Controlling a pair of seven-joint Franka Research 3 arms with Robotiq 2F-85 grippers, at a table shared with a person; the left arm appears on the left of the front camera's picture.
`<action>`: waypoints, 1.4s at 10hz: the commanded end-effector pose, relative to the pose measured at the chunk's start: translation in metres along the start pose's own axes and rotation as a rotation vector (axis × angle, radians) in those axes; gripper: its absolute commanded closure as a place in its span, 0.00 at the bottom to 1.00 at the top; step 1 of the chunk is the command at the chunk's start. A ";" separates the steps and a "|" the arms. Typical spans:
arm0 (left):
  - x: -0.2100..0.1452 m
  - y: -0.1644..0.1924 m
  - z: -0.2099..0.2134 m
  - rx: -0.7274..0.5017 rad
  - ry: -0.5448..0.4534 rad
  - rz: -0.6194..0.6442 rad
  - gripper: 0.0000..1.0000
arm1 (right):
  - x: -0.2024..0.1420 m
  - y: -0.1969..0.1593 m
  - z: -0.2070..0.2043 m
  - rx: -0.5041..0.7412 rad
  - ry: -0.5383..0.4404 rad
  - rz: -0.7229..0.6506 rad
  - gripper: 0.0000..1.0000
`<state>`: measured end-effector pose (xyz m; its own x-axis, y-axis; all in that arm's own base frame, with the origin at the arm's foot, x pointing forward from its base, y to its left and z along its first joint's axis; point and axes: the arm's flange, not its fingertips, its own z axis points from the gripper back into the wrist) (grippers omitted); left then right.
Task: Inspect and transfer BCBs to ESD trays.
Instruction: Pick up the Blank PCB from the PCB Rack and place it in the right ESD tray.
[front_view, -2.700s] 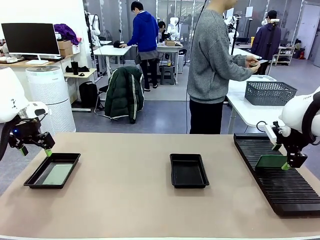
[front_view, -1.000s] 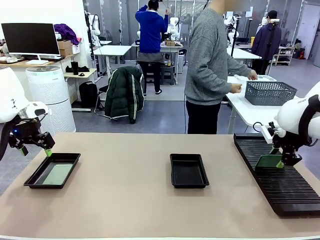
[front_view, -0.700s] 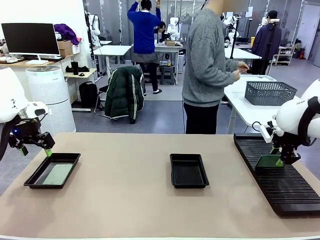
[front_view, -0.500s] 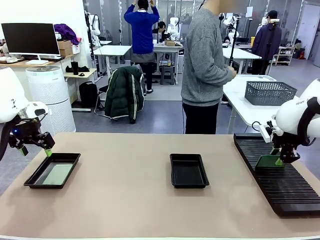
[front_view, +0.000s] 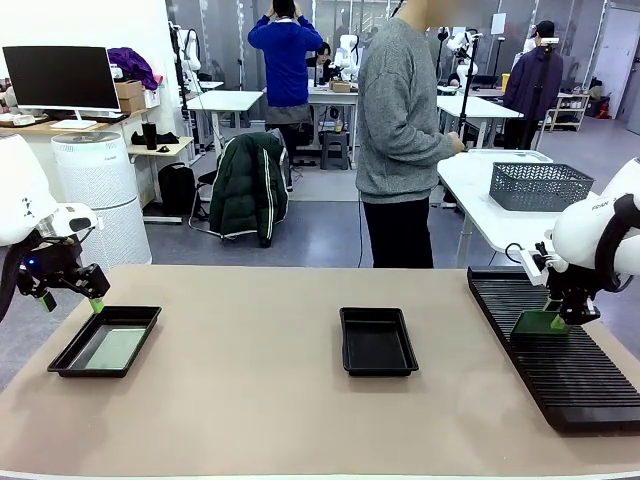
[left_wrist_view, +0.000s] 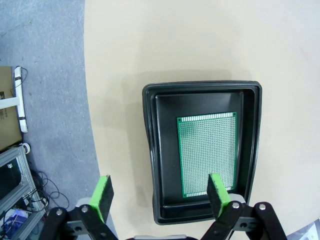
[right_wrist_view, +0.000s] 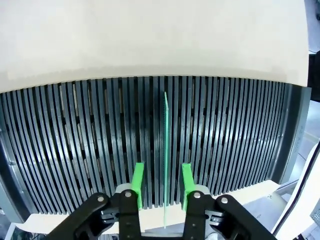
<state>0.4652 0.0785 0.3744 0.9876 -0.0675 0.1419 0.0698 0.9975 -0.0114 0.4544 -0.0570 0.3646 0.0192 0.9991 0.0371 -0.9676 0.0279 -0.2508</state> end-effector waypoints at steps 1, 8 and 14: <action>0.000 0.001 0.000 -0.001 -0.003 0.001 0.00 | -0.002 -0.002 -0.002 0.005 0.008 -0.019 0.67; 0.000 0.001 0.000 -0.001 -0.003 0.001 0.00 | -0.004 -0.003 -0.005 0.001 0.005 -0.025 0.81; 0.000 0.001 0.000 -0.001 -0.003 0.001 0.00 | -0.004 -0.003 -0.004 0.002 0.009 -0.028 0.98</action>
<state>0.4652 0.0785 0.3744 0.9876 -0.0675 0.1419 0.0698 0.9975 -0.0114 0.4553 -0.0588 0.3634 0.0260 0.9990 0.0374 -0.9676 0.0345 -0.2500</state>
